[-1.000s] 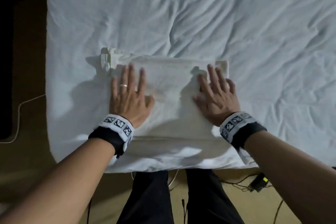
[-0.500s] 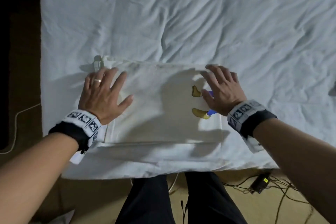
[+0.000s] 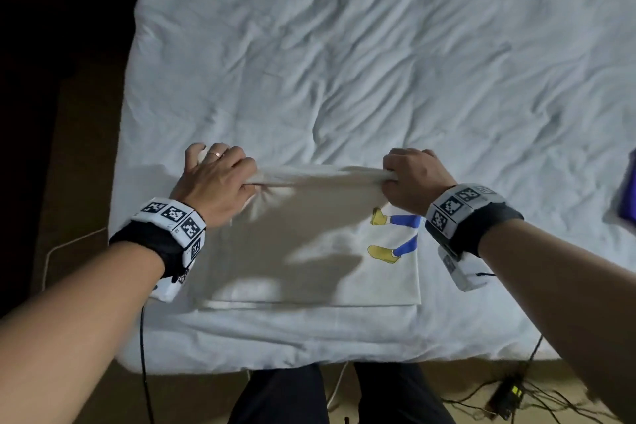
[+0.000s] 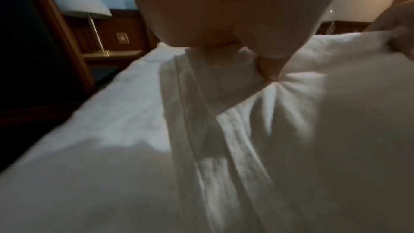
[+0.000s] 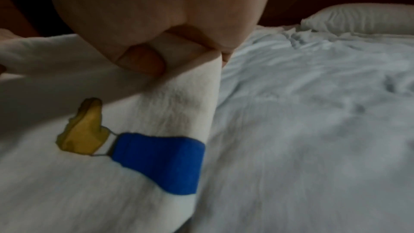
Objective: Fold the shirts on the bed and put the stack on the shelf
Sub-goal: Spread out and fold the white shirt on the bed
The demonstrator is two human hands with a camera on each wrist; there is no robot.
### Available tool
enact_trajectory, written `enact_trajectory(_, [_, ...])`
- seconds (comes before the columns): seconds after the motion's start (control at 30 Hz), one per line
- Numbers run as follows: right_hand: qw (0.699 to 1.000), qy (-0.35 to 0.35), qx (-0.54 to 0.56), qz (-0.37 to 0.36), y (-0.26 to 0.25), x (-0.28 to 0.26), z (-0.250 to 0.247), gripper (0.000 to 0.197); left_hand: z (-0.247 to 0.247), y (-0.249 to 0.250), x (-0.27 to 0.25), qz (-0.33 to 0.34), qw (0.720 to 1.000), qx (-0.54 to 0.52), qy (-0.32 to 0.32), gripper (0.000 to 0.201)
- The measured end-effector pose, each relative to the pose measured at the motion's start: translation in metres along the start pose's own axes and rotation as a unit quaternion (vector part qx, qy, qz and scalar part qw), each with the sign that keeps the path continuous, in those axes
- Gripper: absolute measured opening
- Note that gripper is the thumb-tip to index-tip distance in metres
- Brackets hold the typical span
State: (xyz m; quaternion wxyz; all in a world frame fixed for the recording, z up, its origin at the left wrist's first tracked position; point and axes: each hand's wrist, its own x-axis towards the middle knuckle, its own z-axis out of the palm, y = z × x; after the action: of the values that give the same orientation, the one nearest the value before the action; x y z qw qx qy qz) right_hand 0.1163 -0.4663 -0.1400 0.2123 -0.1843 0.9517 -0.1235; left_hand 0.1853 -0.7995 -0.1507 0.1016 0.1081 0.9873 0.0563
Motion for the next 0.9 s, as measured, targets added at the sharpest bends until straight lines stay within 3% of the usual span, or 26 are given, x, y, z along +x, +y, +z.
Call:
enact_trajectory(0.13, [0.998, 0.048, 0.039, -0.006, -0.006, -0.018, -0.049, 0.007, -0.064, 0.006, -0.015, 0.032, 0.996, -0.039, 0.077, 0.015])
enact_trajectory(0.27, [0.974, 0.187, 0.068, -0.105, -0.013, -0.037, -0.091, 0.012, -0.117, 0.015, -0.033, 0.045, 0.984, -0.006, 0.174, 0.026])
enact_trajectory(0.37, [0.946, 0.262, 0.048, -0.184, -0.013, -0.051, -0.104, 0.013, -0.129, 0.027, -0.055, 0.044, 0.971, 0.021, 0.234, 0.020])
enact_trajectory(0.47, [0.939, 0.268, 0.013, -0.218, -0.004, -0.064, -0.086, 0.005, -0.110, 0.042, -0.084, 0.042, 0.963, 0.052, 0.263, 0.022])
enact_trajectory(0.6, [0.948, 0.204, -0.016, -0.245, 0.017, -0.087, -0.018, 0.007, -0.040, 0.059, -0.125, 0.045, 0.981, 0.058, 0.177, 0.025])
enact_trajectory(0.67, [0.954, 0.152, -0.043, -0.255, 0.027, -0.104, 0.022, 0.008, -0.001, 0.070, -0.146, 0.039, 0.991, 0.058, 0.113, 0.021])
enact_trajectory(0.77, [0.961, 0.051, -0.083, -0.260, 0.035, -0.136, 0.070, 0.015, 0.043, 0.088, -0.178, 0.014, 0.999, 0.033, -0.021, 0.038])
enact_trajectory(0.87, [0.971, -0.031, -0.073, -0.226, 0.036, -0.161, 0.091, 0.019, 0.057, 0.103, -0.198, -0.004, 0.995, -0.013, -0.101, 0.012])
enact_trajectory(0.9, [0.976, -0.040, -0.051, -0.208, 0.035, -0.164, 0.091, 0.020, 0.058, 0.105, -0.200, -0.015, 0.994, -0.032, -0.103, 0.020])
